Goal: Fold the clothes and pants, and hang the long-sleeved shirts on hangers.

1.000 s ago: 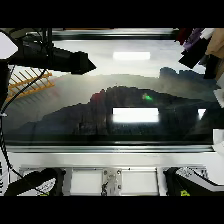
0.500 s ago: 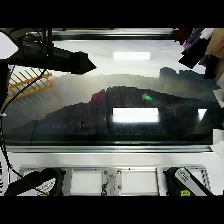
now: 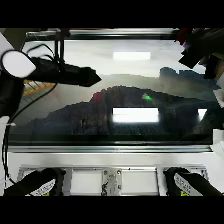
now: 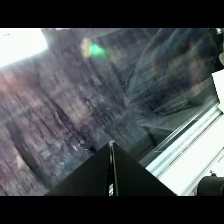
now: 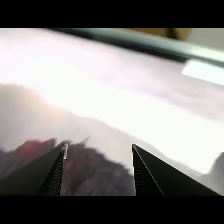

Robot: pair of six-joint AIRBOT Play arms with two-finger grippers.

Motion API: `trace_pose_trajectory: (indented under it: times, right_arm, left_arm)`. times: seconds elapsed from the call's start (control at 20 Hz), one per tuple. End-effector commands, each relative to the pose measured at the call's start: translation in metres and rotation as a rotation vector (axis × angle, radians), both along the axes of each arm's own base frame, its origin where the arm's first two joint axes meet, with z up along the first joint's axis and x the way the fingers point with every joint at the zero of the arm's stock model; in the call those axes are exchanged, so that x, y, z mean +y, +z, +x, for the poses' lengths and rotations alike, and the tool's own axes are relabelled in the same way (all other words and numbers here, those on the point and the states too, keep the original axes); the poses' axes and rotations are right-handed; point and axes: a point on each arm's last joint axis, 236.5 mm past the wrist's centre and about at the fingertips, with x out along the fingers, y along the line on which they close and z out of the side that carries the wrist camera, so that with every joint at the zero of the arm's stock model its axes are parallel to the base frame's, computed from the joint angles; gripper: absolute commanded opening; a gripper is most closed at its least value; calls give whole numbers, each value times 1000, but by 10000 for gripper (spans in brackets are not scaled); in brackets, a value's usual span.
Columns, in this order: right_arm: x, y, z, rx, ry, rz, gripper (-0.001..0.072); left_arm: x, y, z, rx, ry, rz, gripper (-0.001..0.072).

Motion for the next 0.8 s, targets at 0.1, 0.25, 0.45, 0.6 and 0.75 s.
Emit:
trace_pose_trajectory:
  times: [0.1,0.25,0.45,0.6,0.75]
  right_arm:
    - [143,-135,-93,319,469,-70,446]
    - [163,-152,-116,362,540,-87,445]
    - [168,-151,-121,361,556,-87,433]
    - [168,-152,-122,367,561,-89,24]
    - [168,-152,-122,365,560,-88,24]
  left_arm:
    - [-1,-24,-10,13,23,-7,12]
    - [-1,-25,-11,18,22,-6,12]
    - [-1,-25,-11,18,22,-6,12]
    - [-1,-25,-11,17,22,-6,12]
    - [-1,-25,-11,17,22,-6,12]
